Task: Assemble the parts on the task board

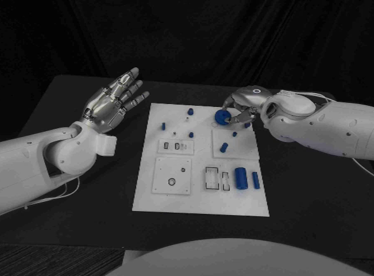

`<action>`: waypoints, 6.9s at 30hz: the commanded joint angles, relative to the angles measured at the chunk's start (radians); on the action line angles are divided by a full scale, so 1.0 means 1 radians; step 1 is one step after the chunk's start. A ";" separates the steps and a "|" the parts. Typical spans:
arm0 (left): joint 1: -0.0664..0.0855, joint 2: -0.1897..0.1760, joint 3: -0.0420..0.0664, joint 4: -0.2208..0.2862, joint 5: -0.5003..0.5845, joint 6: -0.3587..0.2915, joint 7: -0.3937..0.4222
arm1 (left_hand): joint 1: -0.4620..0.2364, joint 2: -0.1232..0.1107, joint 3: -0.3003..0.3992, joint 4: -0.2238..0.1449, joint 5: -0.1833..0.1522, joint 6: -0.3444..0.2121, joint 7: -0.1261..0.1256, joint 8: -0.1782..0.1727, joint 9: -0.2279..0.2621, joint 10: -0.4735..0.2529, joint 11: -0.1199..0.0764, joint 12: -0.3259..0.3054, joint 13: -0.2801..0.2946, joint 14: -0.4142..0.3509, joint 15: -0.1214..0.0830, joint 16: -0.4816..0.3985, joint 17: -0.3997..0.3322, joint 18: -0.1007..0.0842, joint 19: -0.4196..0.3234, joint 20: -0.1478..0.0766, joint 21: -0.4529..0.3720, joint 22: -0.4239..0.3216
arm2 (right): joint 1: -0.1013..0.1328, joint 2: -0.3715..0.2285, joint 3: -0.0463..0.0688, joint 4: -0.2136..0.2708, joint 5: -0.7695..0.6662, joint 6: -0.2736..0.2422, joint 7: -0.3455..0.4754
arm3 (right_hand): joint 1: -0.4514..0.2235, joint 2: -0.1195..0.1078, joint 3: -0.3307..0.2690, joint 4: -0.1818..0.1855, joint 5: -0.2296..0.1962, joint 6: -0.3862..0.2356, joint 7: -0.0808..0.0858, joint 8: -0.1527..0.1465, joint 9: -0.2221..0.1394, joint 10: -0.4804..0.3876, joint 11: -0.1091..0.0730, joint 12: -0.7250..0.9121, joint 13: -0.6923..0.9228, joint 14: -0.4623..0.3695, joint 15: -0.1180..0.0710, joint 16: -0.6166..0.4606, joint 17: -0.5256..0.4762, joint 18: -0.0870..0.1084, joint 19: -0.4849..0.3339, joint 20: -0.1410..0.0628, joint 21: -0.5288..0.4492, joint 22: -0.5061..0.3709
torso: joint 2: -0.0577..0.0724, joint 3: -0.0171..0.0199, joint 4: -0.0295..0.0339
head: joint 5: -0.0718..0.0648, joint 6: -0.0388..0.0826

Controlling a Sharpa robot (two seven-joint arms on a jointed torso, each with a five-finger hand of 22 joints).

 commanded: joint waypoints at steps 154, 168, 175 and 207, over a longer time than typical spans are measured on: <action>-0.019 0.015 0.001 -0.024 -0.001 0.036 -0.038 | 0.009 0.005 0.019 0.003 0.009 0.008 0.010 0.013 0.003 0.011 0.028 0.016 0.006 0.004 0.014 0.003 0.001 0.018 -0.005 -0.005 0.000 -0.001 | 0.041 -0.047 0.000 0.071 0.021 -0.014 -0.009 | -0.123 -0.023 -0.005 0.108 -0.337 -0.059 -0.015 -0.139 -0.092 0.106 -0.020 0.002 0.263 0.104 -0.031 0.003 0.263 -0.025 0.093 -0.029 0.025 0.254 | 0.000 -0.0002 -0.0001 | -0.004 0.000; -0.025 0.018 0.001 -0.022 -0.001 0.040 -0.039 | 0.010 0.005 0.019 0.003 0.009 0.009 0.010 0.013 0.003 0.011 0.028 0.016 0.006 0.004 0.014 0.004 0.001 0.018 -0.005 -0.005 0.000 -0.001 | 0.018 -0.144 0.000 0.093 0.021 -0.025 -0.005 | -0.080 -0.036 -0.005 0.130 -0.080 -0.085 -0.012 -0.135 -0.104 0.106 -0.020 0.002 0.263 0.104 -0.035 0.003 0.263 -0.026 0.095 -0.034 0.027 0.256 | 0.001 0.0004 0.0006 | -0.001 0.000; -0.026 0.017 0.001 -0.022 -0.001 0.042 -0.038 | 0.010 0.005 0.020 0.003 0.009 0.009 0.011 0.014 0.003 0.011 0.028 0.016 0.006 0.004 0.014 0.004 0.001 0.018 -0.005 -0.005 0.000 -0.001 | -0.007 -0.162 0.000 0.077 0.021 -0.028 0.001 | -0.061 -0.053 -0.006 0.126 -0.074 -0.121 -0.007 -0.131 -0.101 0.106 -0.017 0.002 0.263 0.104 -0.033 0.003 0.263 -0.028 0.098 -0.033 0.033 0.258 | 0.000 -0.0003 0.0029 | 0.004 0.000; -0.032 0.025 0.001 -0.036 -0.001 0.052 -0.050 | 0.010 0.005 0.022 0.004 0.009 0.009 0.012 0.014 0.003 0.010 0.028 0.015 0.006 0.004 0.015 0.003 0.001 0.017 -0.005 -0.005 0.000 -0.001 | -0.026 -0.184 -0.001 0.067 0.021 0.004 0.032 | -0.109 -0.130 -0.062 0.173 -0.301 -0.341 0.006 0.188 0.077 0.106 -0.005 0.002 0.263 0.104 -0.019 0.003 0.263 -0.030 0.102 -0.020 0.041 0.261 | 0.000 0.0000 0.0010 | 0.000 0.000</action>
